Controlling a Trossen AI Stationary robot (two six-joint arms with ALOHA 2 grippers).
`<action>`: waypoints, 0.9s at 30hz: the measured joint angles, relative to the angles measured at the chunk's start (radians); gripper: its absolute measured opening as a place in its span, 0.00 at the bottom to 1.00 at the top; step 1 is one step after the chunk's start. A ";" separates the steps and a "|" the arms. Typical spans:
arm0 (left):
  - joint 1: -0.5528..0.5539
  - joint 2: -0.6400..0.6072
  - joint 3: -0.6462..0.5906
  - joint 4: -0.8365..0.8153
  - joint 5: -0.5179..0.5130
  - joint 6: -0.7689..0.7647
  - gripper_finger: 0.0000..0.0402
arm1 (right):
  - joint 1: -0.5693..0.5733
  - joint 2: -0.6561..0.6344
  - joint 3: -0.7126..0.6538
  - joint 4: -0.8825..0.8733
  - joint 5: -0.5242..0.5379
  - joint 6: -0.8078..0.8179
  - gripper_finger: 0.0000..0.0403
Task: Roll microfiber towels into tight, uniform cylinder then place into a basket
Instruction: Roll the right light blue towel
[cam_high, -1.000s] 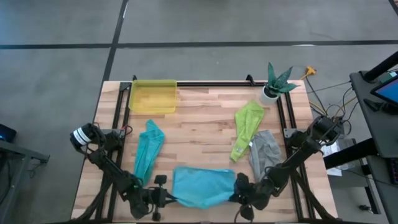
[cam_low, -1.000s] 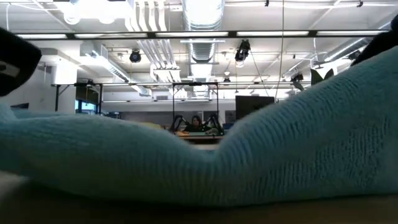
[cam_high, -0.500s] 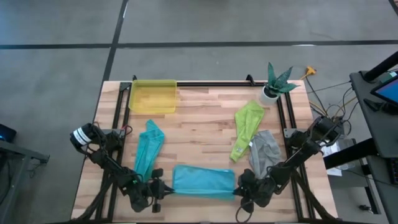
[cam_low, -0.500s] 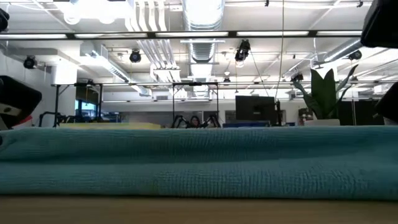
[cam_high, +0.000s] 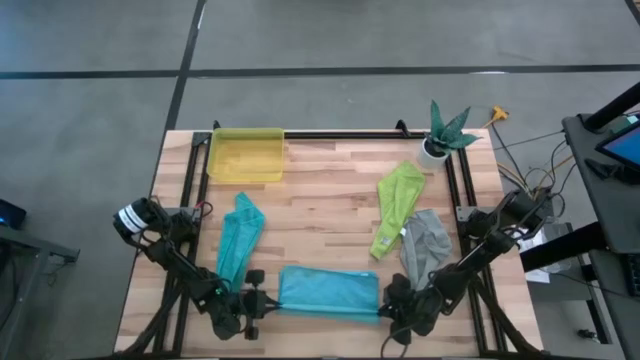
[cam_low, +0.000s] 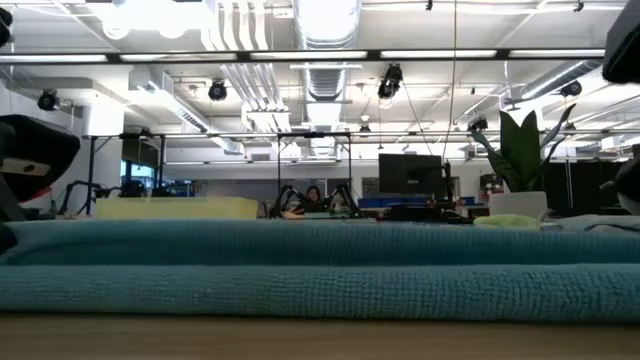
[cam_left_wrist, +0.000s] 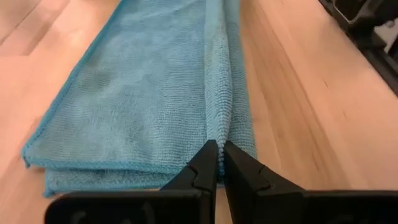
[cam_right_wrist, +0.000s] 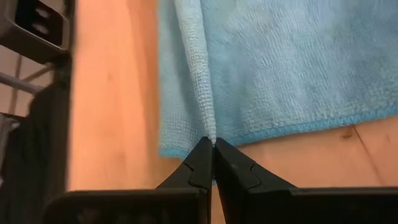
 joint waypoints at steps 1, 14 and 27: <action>0.000 0.005 0.001 0.002 0.000 0.017 0.01 | 0.000 0.013 0.000 0.002 0.003 0.001 0.02; -0.002 0.089 0.022 0.010 -0.019 0.111 0.01 | 0.017 0.061 0.109 -0.040 0.011 -0.296 0.02; -0.009 0.082 0.018 0.000 -0.006 0.139 0.01 | 0.035 0.081 0.210 -0.292 0.001 -0.238 0.02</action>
